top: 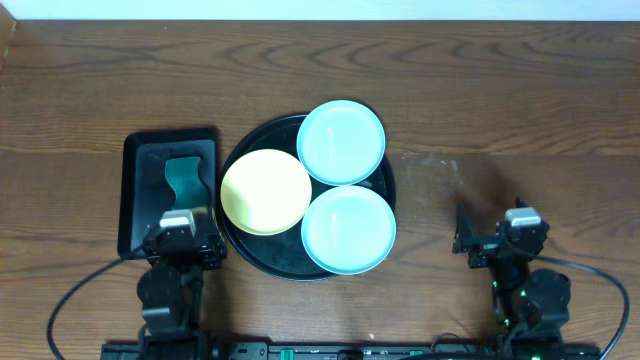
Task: Clean dirty plates on tray and stack at the side
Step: 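Reach the right gripper to the yellow plate rim and pinch it, then grasp the green sponge from the black tray with the left gripper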
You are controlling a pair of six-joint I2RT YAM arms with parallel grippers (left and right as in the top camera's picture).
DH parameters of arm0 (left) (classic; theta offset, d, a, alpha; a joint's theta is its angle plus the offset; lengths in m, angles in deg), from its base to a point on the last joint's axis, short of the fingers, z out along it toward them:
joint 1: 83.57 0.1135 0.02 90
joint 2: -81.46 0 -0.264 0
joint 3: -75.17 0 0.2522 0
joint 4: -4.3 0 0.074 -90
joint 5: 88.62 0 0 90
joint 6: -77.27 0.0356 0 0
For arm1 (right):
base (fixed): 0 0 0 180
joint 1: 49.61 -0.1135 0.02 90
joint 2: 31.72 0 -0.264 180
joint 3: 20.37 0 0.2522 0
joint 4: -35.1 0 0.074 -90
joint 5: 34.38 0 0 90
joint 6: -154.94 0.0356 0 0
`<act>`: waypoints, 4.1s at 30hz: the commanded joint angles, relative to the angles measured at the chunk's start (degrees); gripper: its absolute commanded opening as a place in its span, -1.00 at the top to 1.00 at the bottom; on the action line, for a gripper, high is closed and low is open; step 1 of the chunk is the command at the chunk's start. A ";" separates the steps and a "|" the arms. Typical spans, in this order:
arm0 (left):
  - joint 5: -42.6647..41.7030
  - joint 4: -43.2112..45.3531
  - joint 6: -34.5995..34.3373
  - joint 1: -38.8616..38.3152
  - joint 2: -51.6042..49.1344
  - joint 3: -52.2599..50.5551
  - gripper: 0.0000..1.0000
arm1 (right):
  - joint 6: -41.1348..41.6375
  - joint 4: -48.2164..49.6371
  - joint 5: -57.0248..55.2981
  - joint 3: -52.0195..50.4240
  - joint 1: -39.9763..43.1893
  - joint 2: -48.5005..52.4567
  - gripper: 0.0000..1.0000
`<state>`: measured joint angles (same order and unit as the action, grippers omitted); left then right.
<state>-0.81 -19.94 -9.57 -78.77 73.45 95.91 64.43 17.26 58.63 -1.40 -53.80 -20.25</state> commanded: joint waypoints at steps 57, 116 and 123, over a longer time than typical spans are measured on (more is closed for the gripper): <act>1.55 -45.16 -8.00 7.41 -74.93 72.43 -0.53 | 27.85 -45.72 13.31 90.51 -25.22 97.20 0.06; 3.13 -46.66 -5.97 7.41 -79.54 68.22 -0.33 | 33.03 -39.95 1.51 90.31 -39.41 118.88 0.98; -4.90 -46.42 -1.03 7.41 -89.00 67.91 -0.25 | 33.00 -39.89 1.51 90.31 -39.41 118.88 0.98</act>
<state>-2.36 -66.21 -13.26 -71.45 -12.06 164.44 98.24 -22.37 61.14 89.11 -92.77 96.07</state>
